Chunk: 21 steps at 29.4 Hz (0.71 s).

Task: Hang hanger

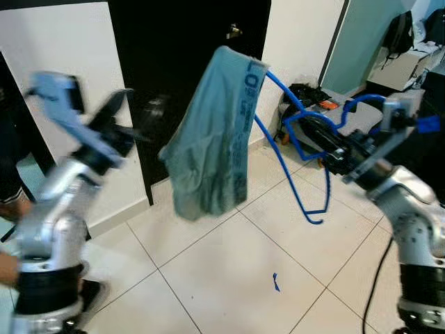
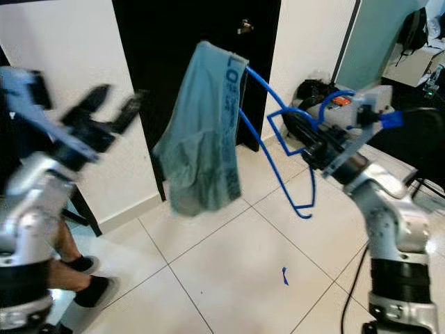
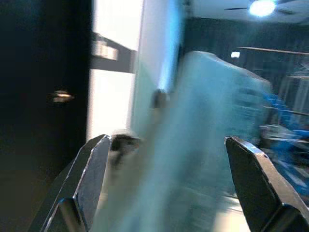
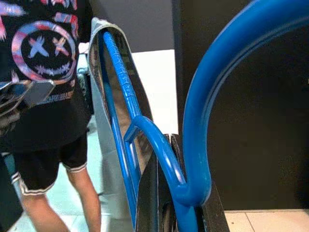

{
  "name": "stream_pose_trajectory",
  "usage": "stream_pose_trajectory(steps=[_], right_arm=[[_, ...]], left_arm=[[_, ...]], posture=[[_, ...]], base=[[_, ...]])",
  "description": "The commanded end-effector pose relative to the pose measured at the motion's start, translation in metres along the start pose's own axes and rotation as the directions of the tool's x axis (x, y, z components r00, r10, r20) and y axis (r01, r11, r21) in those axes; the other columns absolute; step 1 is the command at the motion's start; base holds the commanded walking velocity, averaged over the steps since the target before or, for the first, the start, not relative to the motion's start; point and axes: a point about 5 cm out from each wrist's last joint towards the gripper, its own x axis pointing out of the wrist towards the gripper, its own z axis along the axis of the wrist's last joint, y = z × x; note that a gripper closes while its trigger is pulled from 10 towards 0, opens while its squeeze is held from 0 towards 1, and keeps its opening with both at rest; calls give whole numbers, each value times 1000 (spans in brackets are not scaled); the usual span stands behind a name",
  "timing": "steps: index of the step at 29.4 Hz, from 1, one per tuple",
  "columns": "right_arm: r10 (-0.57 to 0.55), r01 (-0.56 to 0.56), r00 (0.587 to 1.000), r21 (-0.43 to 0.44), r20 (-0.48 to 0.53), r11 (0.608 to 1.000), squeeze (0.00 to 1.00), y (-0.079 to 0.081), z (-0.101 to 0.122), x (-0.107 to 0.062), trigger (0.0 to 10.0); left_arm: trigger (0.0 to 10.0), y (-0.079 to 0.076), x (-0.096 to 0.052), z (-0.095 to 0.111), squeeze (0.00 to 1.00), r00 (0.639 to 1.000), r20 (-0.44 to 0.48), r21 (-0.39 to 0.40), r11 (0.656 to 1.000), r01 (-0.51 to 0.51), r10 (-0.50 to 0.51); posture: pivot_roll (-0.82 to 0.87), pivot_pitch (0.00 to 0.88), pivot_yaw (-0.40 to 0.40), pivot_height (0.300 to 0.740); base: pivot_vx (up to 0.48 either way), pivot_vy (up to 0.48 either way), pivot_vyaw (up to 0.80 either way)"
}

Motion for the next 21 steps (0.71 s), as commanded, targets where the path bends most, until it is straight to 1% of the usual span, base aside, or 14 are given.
stream_pose_trajectory(steps=[1, 2, 4, 6, 8, 10, 12, 13, 14, 16, 17, 18, 19, 21], right_arm=[[-13, 13, 1000, -15, 11, 1000, 0, 1, 0, 4, 10000], [-13, 13, 1000, -15, 11, 1000, 0, 1, 0, 4, 10000], [-18, 18, 1000, -5, 10, 1000, 0, 4, -5, 10, 10000], [-18, 18, 1000, -5, 10, 1000, 0, 4, -5, 10, 10000], [-20, 20, 1000, -1, 2, 1000, 0, 8, -10, 15, 10000], [-19, 19, 1000, 1, -2, 1000, 0, 10, -13, 17, 10000], [-19, 19, 1000, 3, -5, 1000, 0, 13, -16, 19, 10000], [-19, 19, 1000, 3, -5, 1000, 0, 13, -16, 19, 10000], [-21, 21, 1000, 6, -5, 1000, 0, 14, -17, 21, 10000], [-21, 21, 1000, 6, -5, 1000, 0, 14, -17, 21, 10000], [-19, 19, 1000, 9, -5, 1000, 0, 15, -18, 23, 10000], [-19, 19, 1000, 9, -5, 1000, 0, 15, -18, 23, 10000], [-14, 14, 1000, 13, -8, 1000, 0, 18, -20, 25, 10000], [-5, 5, 1000, 21, -12, 1000, 0, 21, -23, 28, 10000]], left_arm=[[10000, -14, 5, -4, 0, 1000, 1, -12, 1000, 27, -27], [10000, -14, 5, -4, 0, 1000, 1, -12, 1000, 27, -27], [10000, -36, 13, -17, 0, 999, -17, -29, 998, 48, -49], [10000, -36, 13, -17, 0, 999, -17, -29, 998, 48, -49], [10000, -46, 18, -27, 0, 998, -50, 17, 999, 32, -31], [10000, -47, 19, -30, 0, 998, -64, 64, 998, 7, -3], [10000, -44, 20, -32, 0, 995, -83, 142, 989, -45, 57], [10000, -44, 20, -32, 0, 995, -83, 142, 989, -45, 57], [10000, -40, 21, -32, 0, 991, -91, 218, 973, -73, 95], [10000, -40, 21, -32, 0, 991, -91, 218, 973, -73, 95], [10000, -36, 21, -32, 0, 986, -95, 294, 950, -105, 139], [10000, -36, 21, -32, 0, 986, -95, 294, 950, -105, 139], [10000, -29, 20, -29, 0, 975, -86, 366, 917, -159, 203], [10000, -15, 18, -23, 0, 946, -50, 547, 801, -243, 321]], posture=[[29, 0, -51, 740], [29, 0, -51, 740], [23, 0, -49, 740], [23, 0, -49, 740], [19, 0, -46, 740], [18, 0, -44, 740], [20, 0, -45, 740], [20, 0, -45, 740], [20, 0, -45, 740], [20, 0, -45, 740], [19, 0, -46, 740], [19, 0, -46, 740], [19, 0, -46, 740], [20, 0, -47, 740]], base=[[0, 0, 0], [0, 0, 0], [0, 0, 0], [0, 0, 0], [0, 0, 0], [0, 0, 0], [0, 0, 0], [0, 0, 0], [0, 0, 0], [0, 0, 0], [0, 0, 0], [0, 0, 0], [0, 0, 0], [0, 0, 0]])
